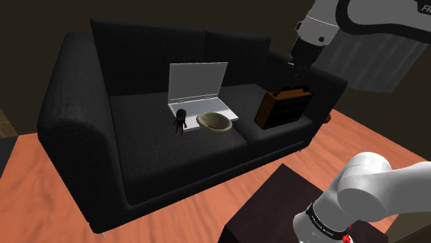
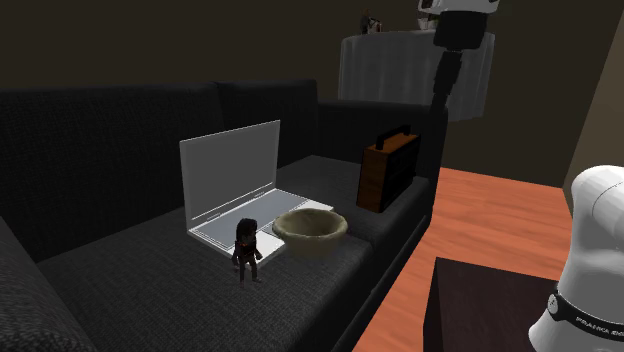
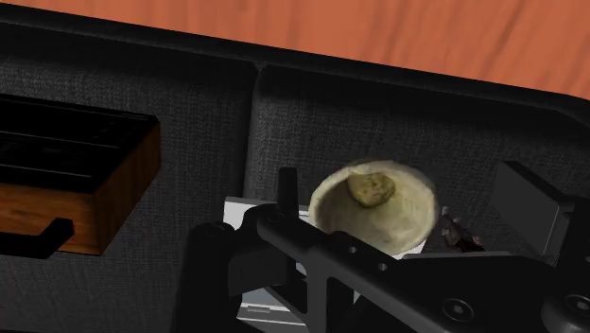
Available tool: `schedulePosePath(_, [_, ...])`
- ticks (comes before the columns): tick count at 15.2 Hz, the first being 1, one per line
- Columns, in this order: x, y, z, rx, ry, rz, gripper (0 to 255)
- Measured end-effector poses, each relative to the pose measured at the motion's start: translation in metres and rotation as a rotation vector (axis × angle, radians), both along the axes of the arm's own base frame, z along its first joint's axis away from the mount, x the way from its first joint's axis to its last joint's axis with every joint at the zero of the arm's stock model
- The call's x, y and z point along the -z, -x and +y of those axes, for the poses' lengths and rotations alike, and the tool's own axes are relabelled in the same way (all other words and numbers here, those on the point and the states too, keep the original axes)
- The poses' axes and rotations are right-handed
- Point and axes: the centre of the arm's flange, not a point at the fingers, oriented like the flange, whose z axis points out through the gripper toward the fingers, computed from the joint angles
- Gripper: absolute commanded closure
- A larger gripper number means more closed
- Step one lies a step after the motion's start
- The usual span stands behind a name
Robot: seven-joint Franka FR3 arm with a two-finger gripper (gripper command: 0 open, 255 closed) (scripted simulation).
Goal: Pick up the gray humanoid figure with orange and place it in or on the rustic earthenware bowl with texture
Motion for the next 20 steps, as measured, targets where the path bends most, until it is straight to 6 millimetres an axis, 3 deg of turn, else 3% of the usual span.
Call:
schedulePosePath(2, [0.002,-0.005,0.002,0.004,-0.002,0.001,0])
schedulePosePath(5, [0.021,-0.029,0.015,0.023,-0.011,0.005,0])
schedulePosePath(20, [0.113,-0.185,0.1,0.14,-0.067,0.025,0])
